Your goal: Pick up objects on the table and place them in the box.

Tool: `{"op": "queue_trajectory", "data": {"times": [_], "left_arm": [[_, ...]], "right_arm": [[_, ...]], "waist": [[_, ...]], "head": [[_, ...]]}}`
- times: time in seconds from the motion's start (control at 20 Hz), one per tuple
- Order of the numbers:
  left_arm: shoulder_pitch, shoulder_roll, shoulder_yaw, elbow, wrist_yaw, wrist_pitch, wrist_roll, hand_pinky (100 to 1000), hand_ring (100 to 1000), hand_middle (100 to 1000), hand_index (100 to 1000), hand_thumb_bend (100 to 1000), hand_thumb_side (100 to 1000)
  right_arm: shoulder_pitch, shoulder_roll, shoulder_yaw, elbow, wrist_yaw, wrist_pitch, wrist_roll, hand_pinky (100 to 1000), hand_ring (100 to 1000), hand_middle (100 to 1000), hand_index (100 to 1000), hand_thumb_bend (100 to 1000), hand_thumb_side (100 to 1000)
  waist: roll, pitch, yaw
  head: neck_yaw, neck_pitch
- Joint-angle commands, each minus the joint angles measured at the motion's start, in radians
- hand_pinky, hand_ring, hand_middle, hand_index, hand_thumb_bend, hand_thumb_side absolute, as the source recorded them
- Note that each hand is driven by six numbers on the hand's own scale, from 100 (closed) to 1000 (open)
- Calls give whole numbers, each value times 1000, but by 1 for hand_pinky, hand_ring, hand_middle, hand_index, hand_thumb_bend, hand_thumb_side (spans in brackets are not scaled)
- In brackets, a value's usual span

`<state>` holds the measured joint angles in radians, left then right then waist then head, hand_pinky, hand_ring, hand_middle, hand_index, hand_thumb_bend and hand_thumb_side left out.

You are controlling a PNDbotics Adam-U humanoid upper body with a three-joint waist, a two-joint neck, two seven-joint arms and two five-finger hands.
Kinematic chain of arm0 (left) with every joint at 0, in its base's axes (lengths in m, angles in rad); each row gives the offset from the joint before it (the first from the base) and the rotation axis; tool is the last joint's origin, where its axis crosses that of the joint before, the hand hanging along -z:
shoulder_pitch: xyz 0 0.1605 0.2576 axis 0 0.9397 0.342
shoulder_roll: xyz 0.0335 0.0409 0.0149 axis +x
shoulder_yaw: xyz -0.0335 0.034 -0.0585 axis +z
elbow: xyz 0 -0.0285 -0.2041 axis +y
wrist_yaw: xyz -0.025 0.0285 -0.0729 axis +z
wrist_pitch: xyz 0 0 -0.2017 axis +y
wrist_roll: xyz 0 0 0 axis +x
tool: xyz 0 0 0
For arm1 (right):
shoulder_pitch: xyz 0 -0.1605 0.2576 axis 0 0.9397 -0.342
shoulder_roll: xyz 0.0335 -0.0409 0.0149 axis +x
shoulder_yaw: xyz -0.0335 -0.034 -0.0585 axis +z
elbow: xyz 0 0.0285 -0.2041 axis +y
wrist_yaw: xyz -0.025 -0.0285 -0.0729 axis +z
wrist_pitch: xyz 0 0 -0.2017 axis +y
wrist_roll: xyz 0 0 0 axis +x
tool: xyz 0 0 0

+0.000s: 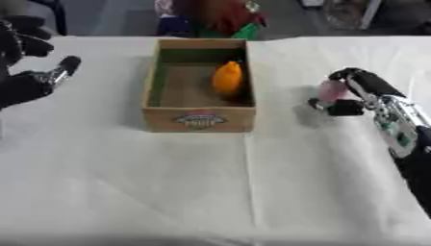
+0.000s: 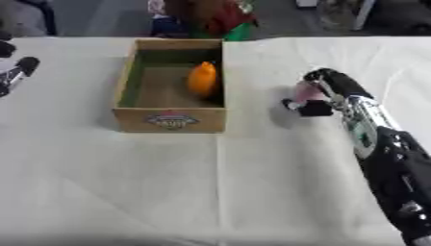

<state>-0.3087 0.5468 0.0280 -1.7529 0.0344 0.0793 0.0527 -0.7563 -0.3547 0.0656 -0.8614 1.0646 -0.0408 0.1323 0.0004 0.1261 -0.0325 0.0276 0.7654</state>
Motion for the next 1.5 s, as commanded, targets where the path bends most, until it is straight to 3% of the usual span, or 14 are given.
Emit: {"op": "queue_trajectory", "data": {"times": [0.05, 0.1, 0.15, 0.3, 0.5, 0.7, 1.0, 1.35, 1.5], "left_arm": [[-8, 31, 15, -20, 0, 2, -2, 705, 634, 601, 766, 539, 100], [-7, 30, 16, -20, 0, 2, -1, 705, 634, 601, 766, 538, 100], [-6, 30, 16, -19, 1, 2, -1, 705, 634, 601, 766, 537, 100], [-5, 28, 17, -19, 2, 3, -1, 704, 634, 601, 765, 534, 100], [-3, 26, 17, -19, 4, 4, 0, 701, 633, 600, 765, 523, 100], [-1, 22, 19, -21, 9, 4, 0, 698, 632, 599, 764, 520, 100], [0, 13, 12, -33, 21, 0, -11, 695, 632, 600, 763, 515, 100], [-17, -5, -6, -52, 38, -3, -35, 695, 633, 600, 764, 512, 100], [-18, -13, -10, -61, 44, -6, -43, 694, 633, 600, 764, 512, 100]], "right_arm": [[-15, -6, -36, 9, 61, 8, -38, 590, 699, 754, 805, 206, 521], [-15, -2, -45, 11, 76, 6, -52, 555, 662, 717, 771, 116, 459], [-16, 2, -54, 10, 84, 4, -68, 516, 622, 661, 728, 100, 402], [-18, 10, -67, 0, 75, -8, -119, 414, 541, 508, 612, 100, 309], [-30, 18, -61, -49, 19, -33, -198, 363, 507, 449, 550, 100, 240], [-72, 38, -37, -119, -50, -66, -219, 353, 502, 436, 541, 100, 195], [-194, 117, 22, -176, -106, -109, -182, 358, 506, 442, 553, 100, 172], [-288, 267, 66, -89, -45, -176, -134, 376, 520, 455, 574, 100, 207], [-294, 325, 57, -16, -24, -200, -116, 427, 558, 482, 643, 100, 242]], "waist": [[1, -16, 0], [1, -16, -1], [1, -16, -1], [0, -17, -1], [0, -18, 0], [1, -20, 2], [4, -27, 12], [11, -29, 51], [13, -29, 64]], "head": [[0, 5], [0, 5], [0, 5], [1, 5], [2, 5], [0, 5], [-10, 5], [-28, 5], [-34, 5]]}}
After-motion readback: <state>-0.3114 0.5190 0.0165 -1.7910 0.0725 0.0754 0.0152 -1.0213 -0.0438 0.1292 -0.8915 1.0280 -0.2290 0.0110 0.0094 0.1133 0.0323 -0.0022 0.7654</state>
